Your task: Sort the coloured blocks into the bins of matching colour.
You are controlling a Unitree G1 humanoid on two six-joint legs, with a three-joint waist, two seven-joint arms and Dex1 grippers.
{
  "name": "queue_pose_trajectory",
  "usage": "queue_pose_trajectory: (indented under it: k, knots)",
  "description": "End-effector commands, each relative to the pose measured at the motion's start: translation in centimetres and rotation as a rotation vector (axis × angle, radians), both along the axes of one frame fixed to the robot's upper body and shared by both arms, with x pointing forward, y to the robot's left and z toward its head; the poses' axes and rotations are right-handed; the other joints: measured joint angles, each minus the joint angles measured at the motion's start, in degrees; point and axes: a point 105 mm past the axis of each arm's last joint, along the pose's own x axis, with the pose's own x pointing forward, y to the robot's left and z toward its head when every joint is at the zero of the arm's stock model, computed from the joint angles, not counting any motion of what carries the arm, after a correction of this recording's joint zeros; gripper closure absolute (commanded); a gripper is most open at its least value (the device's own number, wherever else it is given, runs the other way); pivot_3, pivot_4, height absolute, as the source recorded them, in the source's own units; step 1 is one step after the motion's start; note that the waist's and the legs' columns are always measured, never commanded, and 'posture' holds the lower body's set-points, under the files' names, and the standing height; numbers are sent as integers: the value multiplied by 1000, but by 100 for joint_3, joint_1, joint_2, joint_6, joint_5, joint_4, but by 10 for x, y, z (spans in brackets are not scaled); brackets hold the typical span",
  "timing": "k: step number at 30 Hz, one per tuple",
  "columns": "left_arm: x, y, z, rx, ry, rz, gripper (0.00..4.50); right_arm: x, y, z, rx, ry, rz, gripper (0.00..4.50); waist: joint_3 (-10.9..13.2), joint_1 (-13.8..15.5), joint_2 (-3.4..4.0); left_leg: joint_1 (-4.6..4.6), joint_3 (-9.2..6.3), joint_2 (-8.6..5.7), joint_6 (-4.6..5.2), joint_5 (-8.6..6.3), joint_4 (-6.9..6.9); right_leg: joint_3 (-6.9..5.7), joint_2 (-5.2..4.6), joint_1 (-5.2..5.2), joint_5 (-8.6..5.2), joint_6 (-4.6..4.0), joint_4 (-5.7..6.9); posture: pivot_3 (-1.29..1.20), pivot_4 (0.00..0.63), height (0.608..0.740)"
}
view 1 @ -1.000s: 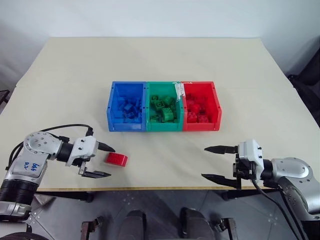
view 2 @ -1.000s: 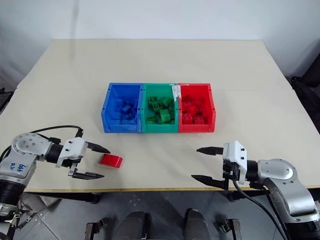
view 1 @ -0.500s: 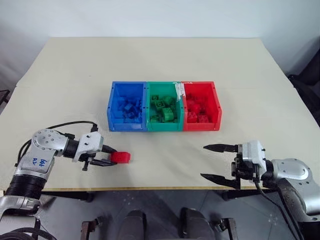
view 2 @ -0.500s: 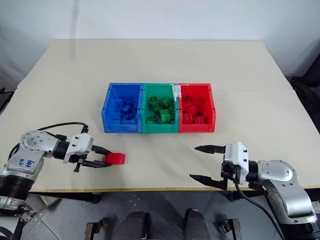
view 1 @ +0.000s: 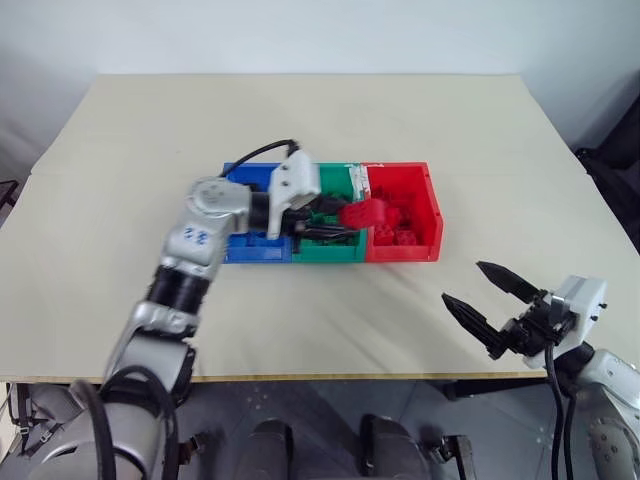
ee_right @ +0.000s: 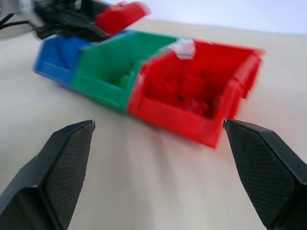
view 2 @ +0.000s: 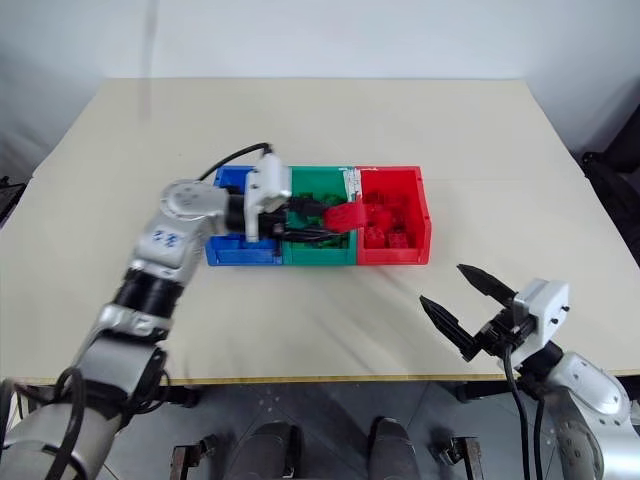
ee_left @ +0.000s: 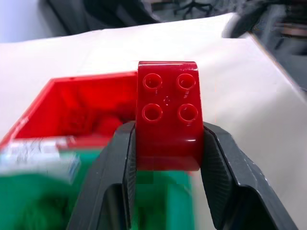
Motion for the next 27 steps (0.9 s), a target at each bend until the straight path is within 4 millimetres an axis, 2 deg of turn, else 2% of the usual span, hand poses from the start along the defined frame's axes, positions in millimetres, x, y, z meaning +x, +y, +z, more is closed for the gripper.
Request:
queue_pose_trajectory:
  k: [1,4,6,8,13,15,16,17,18,20,22,25,27]
  knots:
    - [25,-13,14,-15,-89,115,3025,-7,-2,12,-6,-65,-52,0,2,2,-3,-1,3,1,1,0,0,-1,0,-1,2,3,-9,0,150,740]
    - [36,-26,16,-31,-92,160,3025,-13,0,9,-10,-60,-70,0,2,-1,-3,-1,4,0,4,-2,-3,0,0,-1,3,6,-11,0,150,740]
    - [37,-32,16,-31,-91,160,2271,-17,2,8,-6,-58,-83,0,2,5,-3,-1,5,0,5,-3,-7,0,0,-1,3,6,-16,0,150,740]
    - [35,-37,17,-44,-78,140,1754,-21,5,5,-4,-55,-94,0,2,11,-3,-3,5,0,6,-3,-8,-2,0,-1,3,6,-18,0,150,740]
    - [29,-19,26,-80,-132,76,174,-18,13,3,-6,-56,-54,0,2,0,-3,-4,6,1,6,-3,-8,-2,0,-2,4,8,-20,0,150,740]
    - [28,-11,26,-77,-148,78,80,-16,15,2,-11,-54,-34,0,2,4,-3,-3,6,1,6,-3,-8,-2,0,-2,4,8,-18,0,150,740]
    - [28,0,26,-72,-164,81,80,-14,17,2,-20,-52,-6,0,2,4,-3,-4,6,1,6,-3,-8,-2,0,-2,4,8,-18,0,150,740]
    - [22,28,24,-83,-163,74,80,-9,22,1,-45,-46,59,0,2,-9,-3,-3,6,0,6,-3,-7,-1,0,-1,4,8,-19,0,150,740]
    - [15,47,22,-84,-163,65,80,-5,26,0,-64,-42,104,0,-1,-102,2,-2,9,1,6,-3,-6,2,0,-1,5,8,-17,0,150,740]
    - [3,92,10,-52,-149,128,80,3,29,-4,-128,-25,203,0,-1,-222,10,21,25,4,5,-6,-12,13,-1,-1,5,9,-7,0,150,740]
    - [-20,134,-8,4,-138,158,80,11,32,-7,-176,-14,288,0,-1,-299,9,42,22,11,4,-5,-23,8,1,0,-4,-7,11,0,150,740]
    - [-45,162,-19,34,-142,178,80,16,33,-9,-218,-6,364,0,4,-249,8,51,22,14,4,-5,-32,3,1,0,-9,-17,18,0,150,740]
    - [-66,198,-26,-16,-110,302,80,23,32,-12,-263,3,441,0,4,-140,8,48,23,13,3,-11,-20,-2,-6,6,-8,-16,15,0,150,740]
